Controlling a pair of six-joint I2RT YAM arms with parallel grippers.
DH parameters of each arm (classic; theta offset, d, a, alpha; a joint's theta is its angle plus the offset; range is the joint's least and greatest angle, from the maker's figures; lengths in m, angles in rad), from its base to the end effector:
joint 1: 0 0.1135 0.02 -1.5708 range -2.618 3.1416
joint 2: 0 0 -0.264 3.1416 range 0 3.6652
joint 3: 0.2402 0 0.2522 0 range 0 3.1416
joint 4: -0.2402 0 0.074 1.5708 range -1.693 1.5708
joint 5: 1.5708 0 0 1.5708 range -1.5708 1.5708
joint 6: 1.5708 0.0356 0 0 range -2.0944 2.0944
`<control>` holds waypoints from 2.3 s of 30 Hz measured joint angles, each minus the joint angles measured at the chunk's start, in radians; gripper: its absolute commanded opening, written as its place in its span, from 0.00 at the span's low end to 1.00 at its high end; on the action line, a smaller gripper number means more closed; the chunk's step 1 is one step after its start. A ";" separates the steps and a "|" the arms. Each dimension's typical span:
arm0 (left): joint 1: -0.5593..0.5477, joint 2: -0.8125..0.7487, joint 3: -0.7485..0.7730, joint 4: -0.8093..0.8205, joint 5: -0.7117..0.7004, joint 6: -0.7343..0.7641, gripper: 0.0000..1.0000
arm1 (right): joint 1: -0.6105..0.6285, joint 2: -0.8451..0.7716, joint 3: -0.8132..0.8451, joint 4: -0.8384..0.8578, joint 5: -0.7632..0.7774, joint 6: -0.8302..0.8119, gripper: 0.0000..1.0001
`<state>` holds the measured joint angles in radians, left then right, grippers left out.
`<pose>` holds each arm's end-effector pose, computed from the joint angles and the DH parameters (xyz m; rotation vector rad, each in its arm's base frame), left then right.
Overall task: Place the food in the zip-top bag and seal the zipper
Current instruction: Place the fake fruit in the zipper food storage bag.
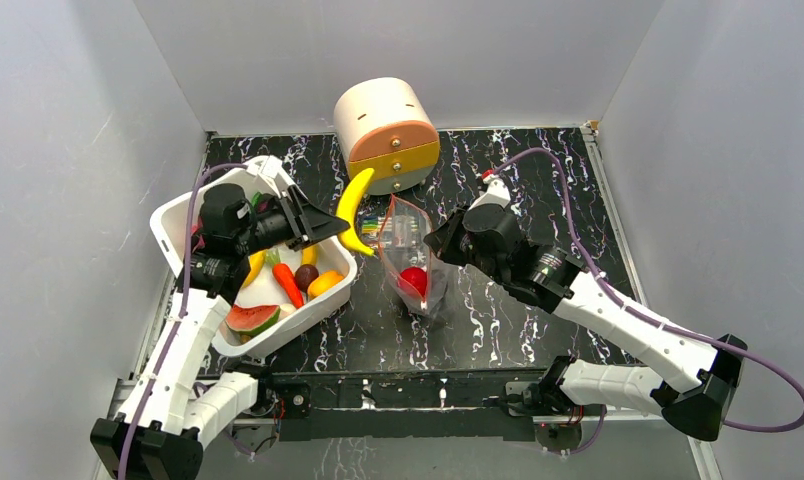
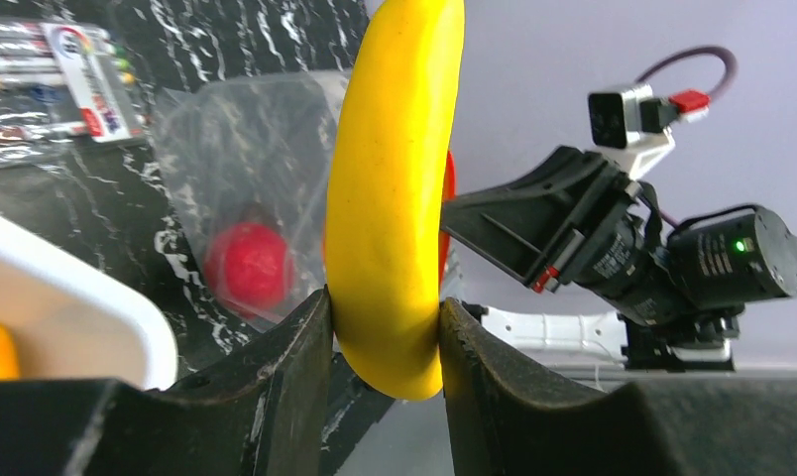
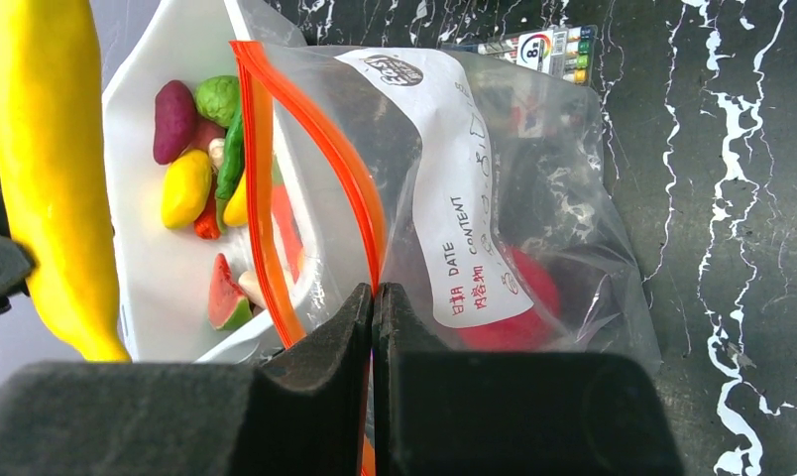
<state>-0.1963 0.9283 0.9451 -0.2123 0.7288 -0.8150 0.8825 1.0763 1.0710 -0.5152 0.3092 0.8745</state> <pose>0.1958 -0.0631 0.3694 -0.0110 1.9271 -1.3453 0.1568 0.1735 0.3509 0.1850 2.1449 0.7430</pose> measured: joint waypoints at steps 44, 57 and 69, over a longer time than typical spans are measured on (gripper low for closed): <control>-0.210 0.206 -0.006 -0.163 -0.069 -0.007 0.65 | 0.001 0.079 -0.022 0.177 -0.212 -0.085 0.00; -0.219 0.204 -0.006 -0.107 -0.101 -0.029 0.74 | 0.001 0.058 -0.053 0.181 -0.214 -0.073 0.00; -0.219 0.138 0.098 -0.161 -0.218 0.095 0.73 | 0.001 -0.002 -0.055 0.136 -0.144 -0.071 0.00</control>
<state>-0.4149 1.0660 1.0431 -0.3737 0.5110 -0.7204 0.8837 1.0748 1.0161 -0.3794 0.1654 0.8032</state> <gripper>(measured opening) 0.746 0.010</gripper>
